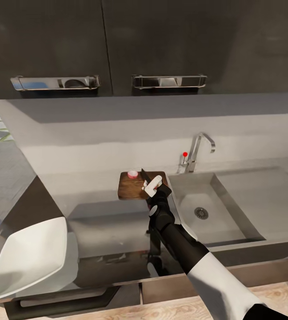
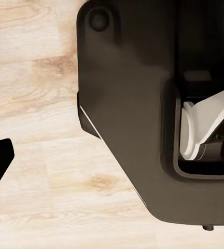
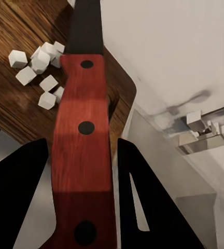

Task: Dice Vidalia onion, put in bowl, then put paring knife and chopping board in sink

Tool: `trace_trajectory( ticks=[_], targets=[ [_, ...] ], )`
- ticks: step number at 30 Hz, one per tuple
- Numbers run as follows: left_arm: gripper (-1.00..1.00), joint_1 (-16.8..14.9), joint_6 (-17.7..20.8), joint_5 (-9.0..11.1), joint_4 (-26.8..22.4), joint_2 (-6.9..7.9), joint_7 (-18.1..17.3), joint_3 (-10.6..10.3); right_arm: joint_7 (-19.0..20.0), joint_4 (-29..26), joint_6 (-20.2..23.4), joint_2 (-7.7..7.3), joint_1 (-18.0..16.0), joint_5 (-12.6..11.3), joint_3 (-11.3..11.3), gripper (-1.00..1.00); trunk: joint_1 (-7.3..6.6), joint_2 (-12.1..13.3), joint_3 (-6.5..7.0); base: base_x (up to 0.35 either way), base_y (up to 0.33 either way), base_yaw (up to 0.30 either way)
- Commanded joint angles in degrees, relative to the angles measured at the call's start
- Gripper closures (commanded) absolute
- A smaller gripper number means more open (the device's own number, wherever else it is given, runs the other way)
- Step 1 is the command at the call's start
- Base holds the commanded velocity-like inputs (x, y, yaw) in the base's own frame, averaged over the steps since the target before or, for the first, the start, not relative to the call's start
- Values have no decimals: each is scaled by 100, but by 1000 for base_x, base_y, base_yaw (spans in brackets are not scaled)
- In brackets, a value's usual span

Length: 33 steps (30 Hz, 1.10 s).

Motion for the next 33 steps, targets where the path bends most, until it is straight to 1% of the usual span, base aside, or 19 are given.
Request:
trace_trajectory(
  ticks=[1,9,12,25,33],
  targets=[
    [-100,2,-8,45,-8,5,41,-49,-28,1,34,0,-7,-9,15,100,4,-10,0,0,0,0],
    [-100,2,-8,45,-9,5,39,-48,-28,1,34,0,-7,-9,15,100,4,-10,71,0,0,0],
    [-100,2,-8,45,-9,4,35,-48,-28,-1,34,0,-7,-9,15,100,4,-10,76,0,0,0],
    [-100,2,-8,45,-7,5,40,-49,-28,1,34,0,-7,-9,15,100,4,-10,-22,0,0,41],
    [-100,2,-7,45,-7,5,41,-48,-28,1,34,0,-7,-10,15,100,4,-10,-38,0,0,0]
  ],
)
